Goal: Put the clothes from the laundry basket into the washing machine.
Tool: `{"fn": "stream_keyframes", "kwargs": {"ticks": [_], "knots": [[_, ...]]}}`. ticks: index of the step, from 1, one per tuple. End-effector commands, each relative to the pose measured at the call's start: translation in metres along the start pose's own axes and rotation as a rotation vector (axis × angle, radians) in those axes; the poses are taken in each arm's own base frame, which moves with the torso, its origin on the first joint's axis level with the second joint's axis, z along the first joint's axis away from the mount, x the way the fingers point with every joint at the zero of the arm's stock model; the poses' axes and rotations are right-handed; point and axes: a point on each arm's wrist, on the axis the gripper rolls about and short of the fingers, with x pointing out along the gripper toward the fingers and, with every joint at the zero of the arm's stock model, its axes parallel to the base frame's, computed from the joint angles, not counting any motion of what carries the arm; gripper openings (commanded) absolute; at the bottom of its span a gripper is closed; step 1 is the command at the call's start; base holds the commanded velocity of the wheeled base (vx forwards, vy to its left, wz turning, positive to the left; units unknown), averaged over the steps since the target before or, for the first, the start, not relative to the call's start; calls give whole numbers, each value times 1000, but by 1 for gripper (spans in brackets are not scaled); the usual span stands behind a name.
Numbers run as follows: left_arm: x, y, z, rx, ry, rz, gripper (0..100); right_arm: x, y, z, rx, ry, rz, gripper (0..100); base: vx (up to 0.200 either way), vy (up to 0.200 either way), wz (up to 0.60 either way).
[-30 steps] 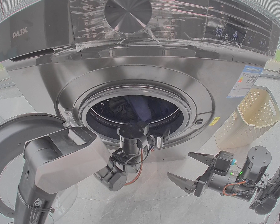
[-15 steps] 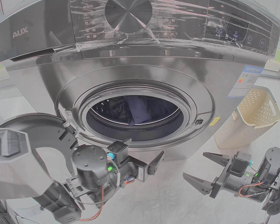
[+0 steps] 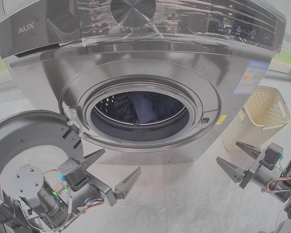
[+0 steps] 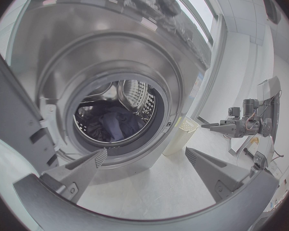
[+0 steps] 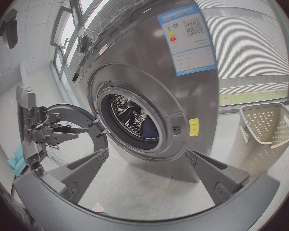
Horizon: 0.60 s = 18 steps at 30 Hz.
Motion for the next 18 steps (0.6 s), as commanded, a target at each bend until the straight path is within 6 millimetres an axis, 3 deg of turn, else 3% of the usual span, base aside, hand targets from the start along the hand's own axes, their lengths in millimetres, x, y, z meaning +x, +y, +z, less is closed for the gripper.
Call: {"fn": "stream_keyframes", "kwargs": {"ticks": [1, 10, 18], "knots": [[-33, 13, 16, -18, -71, 28, 100, -18, -10, 10, -9, -39, -75, 100, -200, 0, 0], [-68, 29, 30, -18, -138, 86, 100, -50, -15, 16, -9, -8, -180, 100, -200, 0, 0], [-100, 41, 31, 8, -77, 158, 100, -85, -13, 15, 3, -2, -298, 100, -200, 0, 0]]}}
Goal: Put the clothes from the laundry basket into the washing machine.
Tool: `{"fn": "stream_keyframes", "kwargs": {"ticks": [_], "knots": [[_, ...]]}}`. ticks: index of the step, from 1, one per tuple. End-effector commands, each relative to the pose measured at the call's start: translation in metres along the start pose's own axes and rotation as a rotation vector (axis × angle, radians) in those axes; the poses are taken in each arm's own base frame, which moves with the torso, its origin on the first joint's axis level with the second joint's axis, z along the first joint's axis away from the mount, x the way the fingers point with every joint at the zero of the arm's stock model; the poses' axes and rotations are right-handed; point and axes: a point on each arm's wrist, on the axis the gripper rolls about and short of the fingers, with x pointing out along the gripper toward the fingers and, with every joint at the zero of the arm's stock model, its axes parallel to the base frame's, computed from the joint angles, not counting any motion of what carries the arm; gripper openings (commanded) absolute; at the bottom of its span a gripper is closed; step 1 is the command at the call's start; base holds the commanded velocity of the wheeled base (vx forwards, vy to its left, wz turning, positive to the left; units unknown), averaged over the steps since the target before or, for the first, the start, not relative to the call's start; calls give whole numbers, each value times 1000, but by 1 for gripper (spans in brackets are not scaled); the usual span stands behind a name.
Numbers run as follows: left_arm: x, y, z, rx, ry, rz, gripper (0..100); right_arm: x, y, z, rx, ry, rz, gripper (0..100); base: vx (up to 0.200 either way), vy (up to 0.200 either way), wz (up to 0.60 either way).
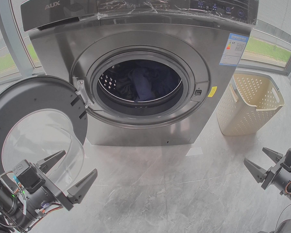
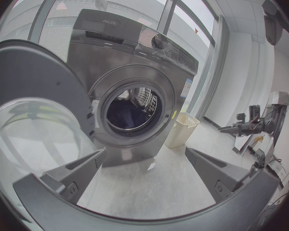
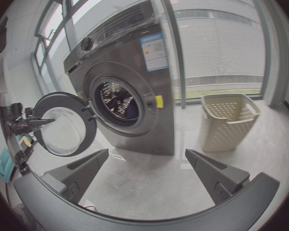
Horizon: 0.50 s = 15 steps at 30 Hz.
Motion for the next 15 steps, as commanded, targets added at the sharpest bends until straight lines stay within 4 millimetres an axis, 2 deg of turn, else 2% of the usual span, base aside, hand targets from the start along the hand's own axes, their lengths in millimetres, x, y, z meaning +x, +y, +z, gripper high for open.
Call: {"fn": "stream_keyframes", "kwargs": {"ticks": [1, 3, 5, 7, 8, 10, 14, 15], "knots": [[-33, 16, 9, -2, -42, 80, 100, -37, -6, 1, 17, -66, -78, 100, -200, 0, 0], [-40, 19, 9, -8, -43, 92, 100, -42, -8, 0, 21, -67, -99, 100, -200, 0, 0], [-59, 24, 9, -17, -54, 111, 100, -60, -13, -5, 23, -68, -153, 100, -200, 0, 0], [-69, 28, 6, -20, -38, 146, 100, -73, -15, -10, 22, -72, -185, 100, -200, 0, 0], [-69, 28, 6, -20, -38, 146, 100, -73, -15, -10, 22, -72, -185, 100, -200, 0, 0], [-84, 32, 1, -20, -30, 174, 100, -90, -16, -19, 21, -78, -231, 100, -200, 0, 0], [-104, 34, -5, -15, -40, 164, 100, -107, -16, -33, 23, -82, -298, 100, 0, 0, 0], [-104, 34, -5, -15, -40, 164, 100, -107, -16, -33, 23, -82, -298, 100, 0, 0, 0]]}}
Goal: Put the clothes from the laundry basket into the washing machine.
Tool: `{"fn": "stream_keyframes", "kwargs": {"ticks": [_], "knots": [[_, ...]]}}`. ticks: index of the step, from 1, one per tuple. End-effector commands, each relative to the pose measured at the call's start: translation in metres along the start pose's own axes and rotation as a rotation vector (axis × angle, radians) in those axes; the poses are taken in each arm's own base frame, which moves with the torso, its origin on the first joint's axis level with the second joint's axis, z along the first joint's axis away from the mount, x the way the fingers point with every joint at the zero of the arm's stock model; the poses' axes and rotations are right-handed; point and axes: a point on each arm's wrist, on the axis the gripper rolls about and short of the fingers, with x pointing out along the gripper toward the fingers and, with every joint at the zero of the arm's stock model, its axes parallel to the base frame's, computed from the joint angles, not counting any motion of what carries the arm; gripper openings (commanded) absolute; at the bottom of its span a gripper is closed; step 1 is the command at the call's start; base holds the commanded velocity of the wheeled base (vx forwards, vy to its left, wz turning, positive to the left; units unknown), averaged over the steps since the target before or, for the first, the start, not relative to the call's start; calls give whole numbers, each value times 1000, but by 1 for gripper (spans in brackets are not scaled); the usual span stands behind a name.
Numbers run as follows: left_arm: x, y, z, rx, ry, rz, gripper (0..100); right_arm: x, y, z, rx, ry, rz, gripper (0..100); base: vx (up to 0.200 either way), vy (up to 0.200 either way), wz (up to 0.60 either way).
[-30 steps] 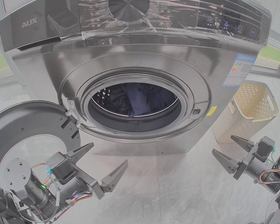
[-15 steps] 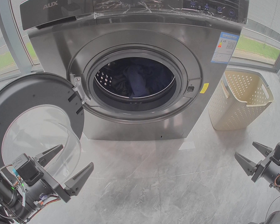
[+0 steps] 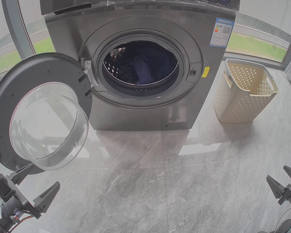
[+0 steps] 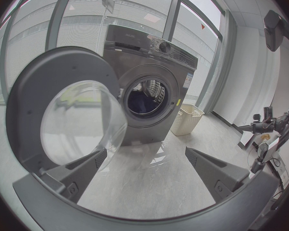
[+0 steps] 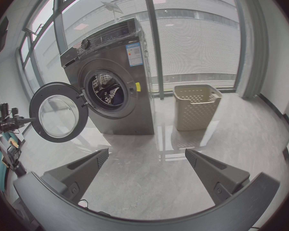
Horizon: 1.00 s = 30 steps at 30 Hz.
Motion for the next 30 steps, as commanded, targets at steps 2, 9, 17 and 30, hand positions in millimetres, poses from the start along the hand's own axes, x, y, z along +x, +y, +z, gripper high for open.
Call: {"fn": "stream_keyframes", "kwargs": {"ticks": [2, 9, 17, 30], "knots": [[-50, 11, -15, -12, -109, 73, 100, -42, -8, -26, 23, -126, -114, 100, -100, 0, 0], [-77, 9, -39, -10, -144, 139, 100, -58, -9, -49, 23, -103, -96, 100, -57, 0, 0], [-84, 7, -57, 83, -82, 277, 100, -58, -9, -48, 34, -136, -142, 100, 0, 0, 0], [-90, 5, -70, 64, -64, 411, 100, -66, -7, -52, 19, -226, -257, 100, 0, 0, 0]]}}
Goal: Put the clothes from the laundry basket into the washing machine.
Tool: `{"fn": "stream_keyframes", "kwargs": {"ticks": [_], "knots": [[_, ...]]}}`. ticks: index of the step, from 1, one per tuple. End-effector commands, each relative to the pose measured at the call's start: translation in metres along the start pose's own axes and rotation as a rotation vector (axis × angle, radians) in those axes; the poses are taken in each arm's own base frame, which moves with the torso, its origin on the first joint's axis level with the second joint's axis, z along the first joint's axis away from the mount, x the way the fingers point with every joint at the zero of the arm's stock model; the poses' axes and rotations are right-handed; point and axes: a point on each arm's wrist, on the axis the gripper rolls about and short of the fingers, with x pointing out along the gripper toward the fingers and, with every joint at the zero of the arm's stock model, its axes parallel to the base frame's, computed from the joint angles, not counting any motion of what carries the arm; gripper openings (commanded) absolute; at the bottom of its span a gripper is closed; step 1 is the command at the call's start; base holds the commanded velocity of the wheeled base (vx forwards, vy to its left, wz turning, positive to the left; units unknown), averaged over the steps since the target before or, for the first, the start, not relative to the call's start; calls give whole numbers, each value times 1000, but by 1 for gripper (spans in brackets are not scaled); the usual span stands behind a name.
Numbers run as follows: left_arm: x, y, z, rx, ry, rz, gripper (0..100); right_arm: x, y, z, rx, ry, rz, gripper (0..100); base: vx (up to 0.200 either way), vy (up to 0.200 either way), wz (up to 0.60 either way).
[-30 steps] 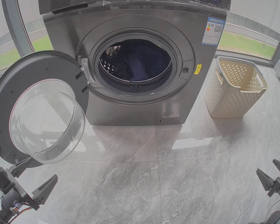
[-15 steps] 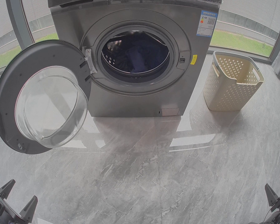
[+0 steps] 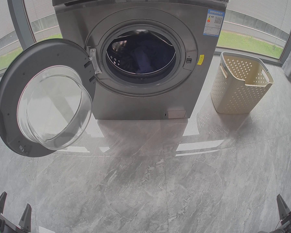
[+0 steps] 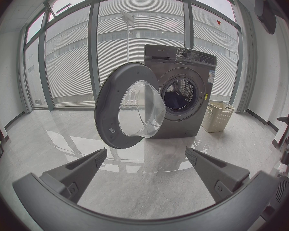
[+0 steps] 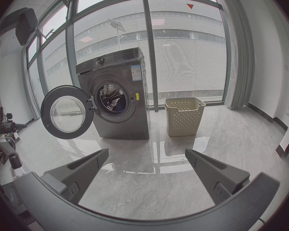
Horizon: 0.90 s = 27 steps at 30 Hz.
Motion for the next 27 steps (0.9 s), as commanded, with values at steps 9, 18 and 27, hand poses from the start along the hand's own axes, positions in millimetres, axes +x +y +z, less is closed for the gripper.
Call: {"fn": "stream_keyframes", "kwargs": {"ticks": [9, 18, 27], "knots": [[-2, 1, -9, 4, 4, 13, 100, -3, 0, -11, -77, 16, -53, 100, 0, 0, 0], [-2, 1, -9, -9, 6, 17, 100, -3, 0, -10, -68, 16, -56, 100, 133, 0, 0], [-3, 1, -8, -19, 4, 20, 100, -3, 0, -10, -68, 16, -58, 100, 0, 44, 0]]}}
